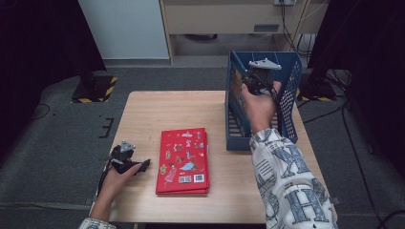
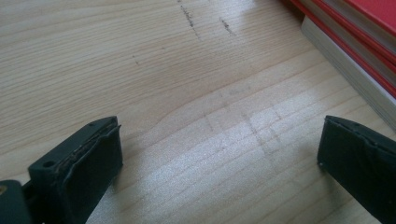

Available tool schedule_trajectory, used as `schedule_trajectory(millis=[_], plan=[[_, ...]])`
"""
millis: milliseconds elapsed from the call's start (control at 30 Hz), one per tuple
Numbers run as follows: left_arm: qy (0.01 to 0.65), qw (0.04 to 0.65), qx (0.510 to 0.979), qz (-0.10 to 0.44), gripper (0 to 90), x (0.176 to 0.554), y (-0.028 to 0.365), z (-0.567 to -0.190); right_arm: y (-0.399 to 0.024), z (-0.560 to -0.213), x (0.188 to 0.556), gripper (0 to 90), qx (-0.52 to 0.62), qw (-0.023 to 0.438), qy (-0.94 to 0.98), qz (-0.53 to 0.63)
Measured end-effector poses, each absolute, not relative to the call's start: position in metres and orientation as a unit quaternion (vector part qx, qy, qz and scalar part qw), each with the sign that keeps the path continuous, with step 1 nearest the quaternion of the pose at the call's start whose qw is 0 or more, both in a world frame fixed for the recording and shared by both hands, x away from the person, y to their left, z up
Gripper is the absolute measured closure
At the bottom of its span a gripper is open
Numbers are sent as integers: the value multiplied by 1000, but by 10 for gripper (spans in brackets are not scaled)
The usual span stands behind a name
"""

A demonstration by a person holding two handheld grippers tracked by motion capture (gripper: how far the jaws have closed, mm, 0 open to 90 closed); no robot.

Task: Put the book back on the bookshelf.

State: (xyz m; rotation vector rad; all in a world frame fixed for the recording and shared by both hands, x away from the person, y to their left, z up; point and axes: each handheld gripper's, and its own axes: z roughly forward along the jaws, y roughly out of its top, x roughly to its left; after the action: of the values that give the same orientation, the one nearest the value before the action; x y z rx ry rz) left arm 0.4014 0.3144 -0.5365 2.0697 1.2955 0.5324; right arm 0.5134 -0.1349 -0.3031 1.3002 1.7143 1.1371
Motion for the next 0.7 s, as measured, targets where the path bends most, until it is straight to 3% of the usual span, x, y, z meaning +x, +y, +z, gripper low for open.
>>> schedule_trajectory(millis=[500,700], plan=[[491,316,786,202,0,401,314,-537,-130,-308,520,820,511,349,645,447],[489,315,788,202,0,401,314,-537,-129,-310,515,775,504,339,650,456]])
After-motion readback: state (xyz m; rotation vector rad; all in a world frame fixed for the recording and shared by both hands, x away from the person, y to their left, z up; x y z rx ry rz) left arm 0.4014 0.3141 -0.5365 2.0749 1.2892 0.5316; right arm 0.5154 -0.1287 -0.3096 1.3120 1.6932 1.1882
